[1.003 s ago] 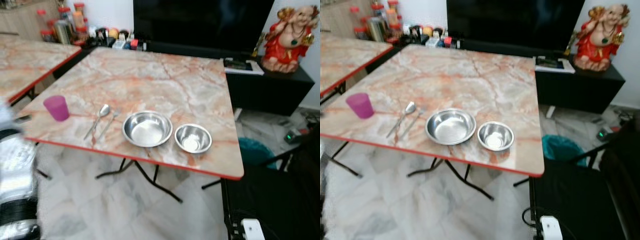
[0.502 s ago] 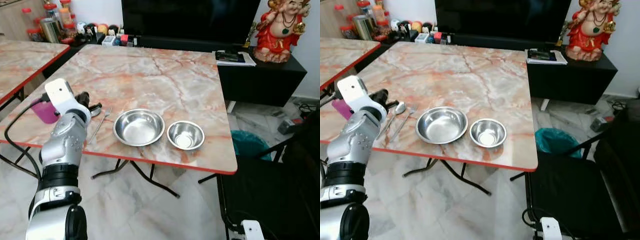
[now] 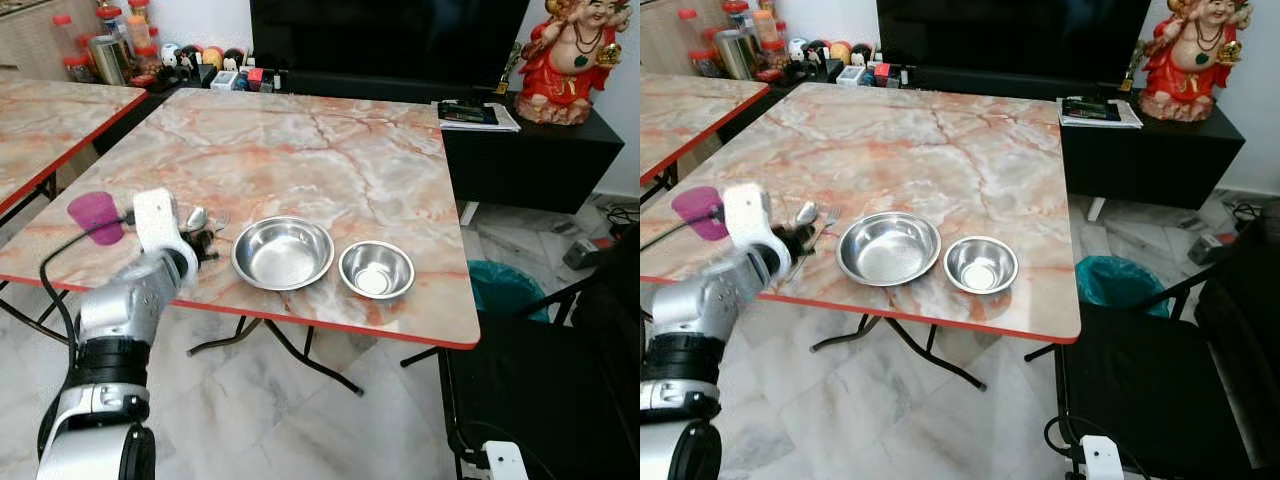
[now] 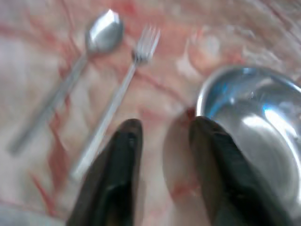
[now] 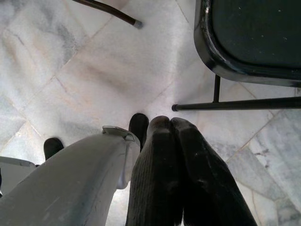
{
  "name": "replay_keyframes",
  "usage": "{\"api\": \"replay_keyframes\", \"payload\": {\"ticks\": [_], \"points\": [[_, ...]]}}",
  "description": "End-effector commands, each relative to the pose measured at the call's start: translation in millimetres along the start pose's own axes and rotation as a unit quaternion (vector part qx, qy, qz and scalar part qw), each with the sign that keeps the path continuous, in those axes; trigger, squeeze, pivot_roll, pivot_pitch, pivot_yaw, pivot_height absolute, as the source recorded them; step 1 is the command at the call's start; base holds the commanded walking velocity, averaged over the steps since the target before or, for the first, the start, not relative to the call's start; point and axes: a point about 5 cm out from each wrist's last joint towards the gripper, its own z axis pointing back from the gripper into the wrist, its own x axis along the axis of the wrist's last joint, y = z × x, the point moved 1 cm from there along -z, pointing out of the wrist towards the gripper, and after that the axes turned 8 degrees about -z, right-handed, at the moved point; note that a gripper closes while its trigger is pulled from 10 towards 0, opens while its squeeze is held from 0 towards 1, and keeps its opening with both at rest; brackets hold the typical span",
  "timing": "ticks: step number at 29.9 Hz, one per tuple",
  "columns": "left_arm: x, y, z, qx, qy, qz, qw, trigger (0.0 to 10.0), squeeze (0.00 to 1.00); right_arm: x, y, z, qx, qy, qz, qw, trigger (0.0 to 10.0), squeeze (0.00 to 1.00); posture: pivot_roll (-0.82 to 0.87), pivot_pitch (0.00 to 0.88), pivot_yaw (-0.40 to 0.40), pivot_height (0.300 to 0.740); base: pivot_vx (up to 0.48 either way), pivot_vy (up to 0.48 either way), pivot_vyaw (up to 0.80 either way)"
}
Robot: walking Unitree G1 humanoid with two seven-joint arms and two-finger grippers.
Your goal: Setting the table
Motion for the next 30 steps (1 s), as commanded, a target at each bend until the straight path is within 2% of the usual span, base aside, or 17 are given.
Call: {"api": "replay_keyframes", "payload": {"ticks": [1,3,4,6,9,10,11,15,26,30], "points": [[1.9,-2.1,-0.4,-0.012,-0.001,0.024,1.0,10.0,1.0,0.1,-2.1,0.6,-0.003,-0.001,-0.007,1.0,10.0,0.0,0.03,0.03,-0.025,0.74,0.0,0.0,0.0],[3.2,-2.4,-2.5,-0.013,-0.004,0.055,0.998,10.0,1.0,0.0,-2.1,0.6,-0.004,-0.001,-0.008,1.0,10.0,0.0,0.03,0.031,-0.025,0.74,0.0,0.0,0.0],[3.2,-2.4,-2.5,-0.013,-0.004,0.055,0.998,10.0,1.0,0.0,-2.1,0.6,-0.004,-0.001,-0.008,1.0,10.0,0.0,0.03,0.031,-0.025,0.74,0.0,0.0,0.0],[5.0,-3.8,-5.2,-0.024,-0.009,0.093,0.995,10.0,1.0,0.1,-1.9,0.5,-0.004,-0.001,-0.008,1.0,10.0,0.0,0.02,0.029,-0.023,0.74,0.0,0.0,0.0],[6.7,-5.8,-6.7,-0.034,-0.011,0.113,0.993,10.0,1.0,0.2,-1.9,0.5,-0.004,-0.002,-0.008,1.0,10.0,0.0,0.02,0.03,-0.024,0.74,0.0,0.0,0.0],[7.5,-6.2,-7.6,-0.035,-0.011,0.124,0.992,10.0,0.0,0.4,-1.8,0.5,-0.004,-0.002,-0.008,1.0,10.0,0.0,0.02,0.031,-0.024,0.74,0.0,0.0,0.0],[8.4,-6.6,-8.9,-0.034,-0.011,0.139,0.99,10.0,0.0,0.5,-1.8,0.4,-0.004,-0.002,-0.008,1.0,10.0,0.0,0.02,0.031,-0.024,0.74,0.0,0.0,0.0],[7.1,-8.1,-11.5,-0.035,-0.001,0.145,0.989,10.0,0.0,0.4,-1.3,0.3,-0.003,-0.003,-0.01,1.0,10.0,0.0,0.02,0.03,-0.021,0.74,0.0,0.0,0.0],[-1.5,-10.5,-17.2,-0.034,0.021,0.133,0.99,10.0,0.0,-0.7,-1.6,0.5,-0.004,-0.002,-0.011,1.0,10.0,0.0,0.02,0.015,-0.011,0.74,0.0,0.0,0.0],[-9.5,-12.9,-20.1,-0.036,0.031,0.149,0.988,10.0,0.0,-1.7,-1.3,0.6,-0.005,-0.003,-0.011,1.0,10.0,0.0,0.0,0.005,-0.002,0.74,0.0,0.0,0.0]]}}
